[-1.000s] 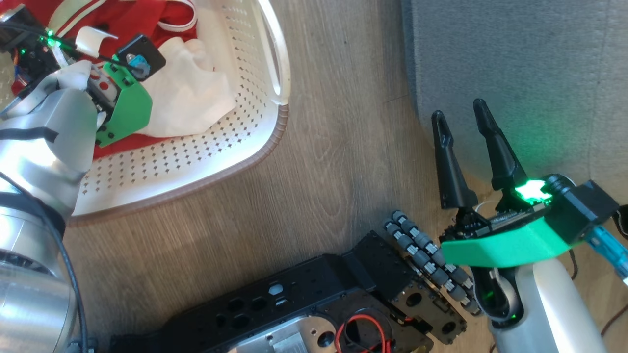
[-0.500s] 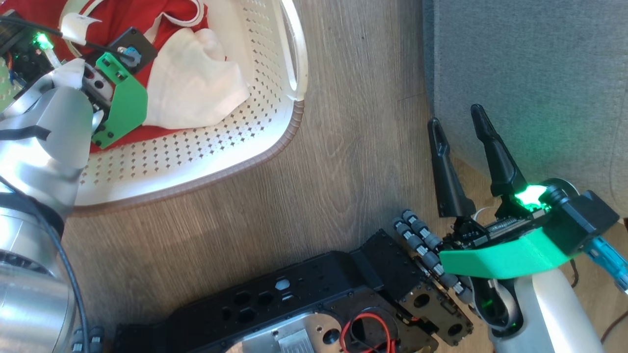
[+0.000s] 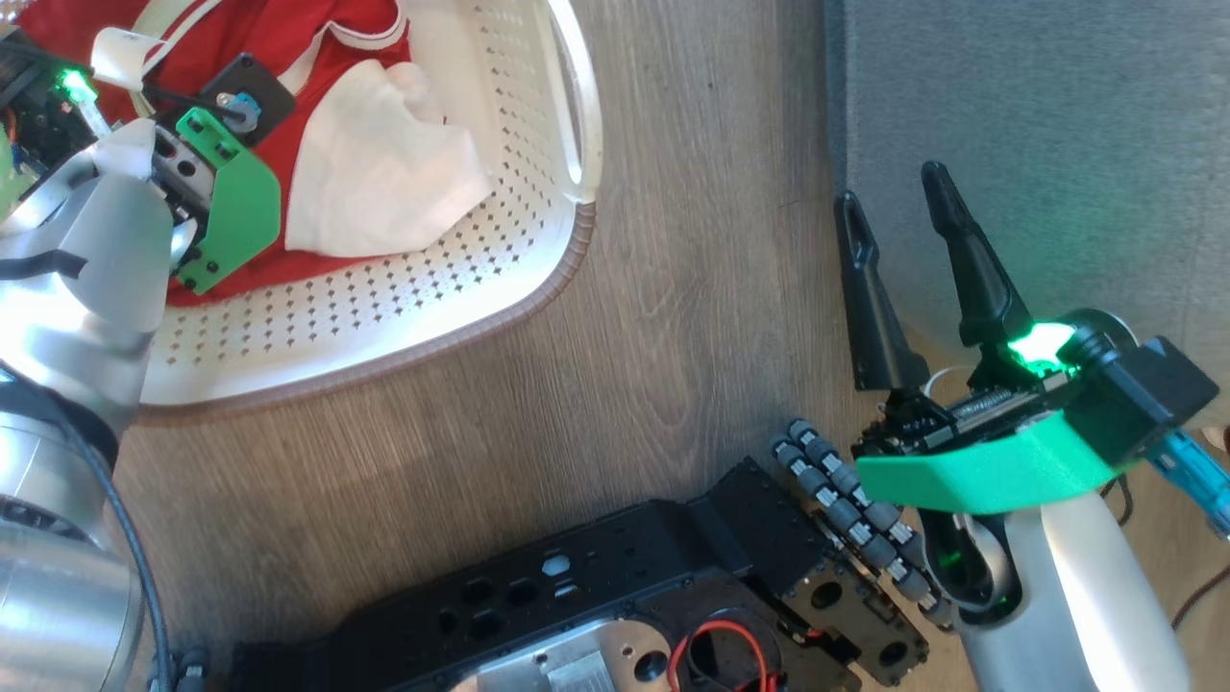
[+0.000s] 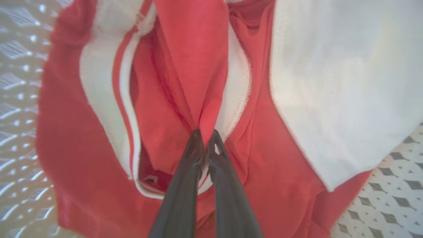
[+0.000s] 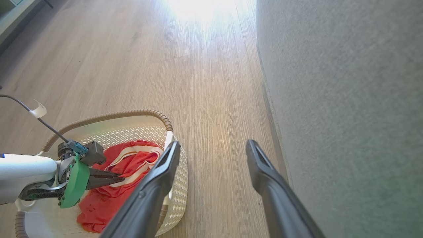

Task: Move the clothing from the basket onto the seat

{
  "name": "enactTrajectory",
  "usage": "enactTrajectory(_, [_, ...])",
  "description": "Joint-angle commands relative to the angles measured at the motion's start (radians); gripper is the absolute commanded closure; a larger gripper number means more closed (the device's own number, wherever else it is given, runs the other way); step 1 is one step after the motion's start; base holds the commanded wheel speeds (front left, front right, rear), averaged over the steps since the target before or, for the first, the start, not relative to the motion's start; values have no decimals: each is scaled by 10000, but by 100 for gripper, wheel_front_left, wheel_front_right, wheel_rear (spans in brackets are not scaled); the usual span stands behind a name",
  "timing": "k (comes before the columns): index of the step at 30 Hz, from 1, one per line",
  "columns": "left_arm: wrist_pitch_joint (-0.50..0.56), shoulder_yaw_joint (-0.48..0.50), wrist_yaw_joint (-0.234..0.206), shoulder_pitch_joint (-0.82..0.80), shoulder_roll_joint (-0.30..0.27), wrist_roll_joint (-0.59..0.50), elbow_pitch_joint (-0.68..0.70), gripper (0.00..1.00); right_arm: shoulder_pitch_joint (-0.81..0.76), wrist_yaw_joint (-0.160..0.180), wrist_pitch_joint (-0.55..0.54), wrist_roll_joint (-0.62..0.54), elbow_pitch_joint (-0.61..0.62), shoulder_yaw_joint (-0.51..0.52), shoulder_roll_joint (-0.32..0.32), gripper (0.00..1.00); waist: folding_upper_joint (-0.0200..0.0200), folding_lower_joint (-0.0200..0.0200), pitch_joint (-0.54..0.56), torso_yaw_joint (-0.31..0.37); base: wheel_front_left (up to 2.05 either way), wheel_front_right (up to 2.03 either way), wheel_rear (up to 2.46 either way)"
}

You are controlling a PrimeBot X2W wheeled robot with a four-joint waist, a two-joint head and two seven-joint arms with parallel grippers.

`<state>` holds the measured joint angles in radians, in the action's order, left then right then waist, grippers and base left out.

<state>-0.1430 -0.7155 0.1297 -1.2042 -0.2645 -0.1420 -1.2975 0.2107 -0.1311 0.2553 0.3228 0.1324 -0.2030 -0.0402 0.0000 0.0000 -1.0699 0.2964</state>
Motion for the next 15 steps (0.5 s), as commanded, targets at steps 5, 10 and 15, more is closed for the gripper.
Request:
enactTrajectory(5, [-292,78,8,548,-415,381,68,100,-13,4,65,120,17,-268,-100,0,0,0,470,204,0,0,0])
enactTrajectory(10, [-599,430,5,946,-537,969,68,100,365,4,65,319,-167,-314,-100,0,0,0,1083,440,0,0,0])
enactTrajectory(15, [-1004,678,-115,1762,-256,1481,69,100,344,4,65,194,-670,-43,-100,0,0,0,2472,260,0,0,0])
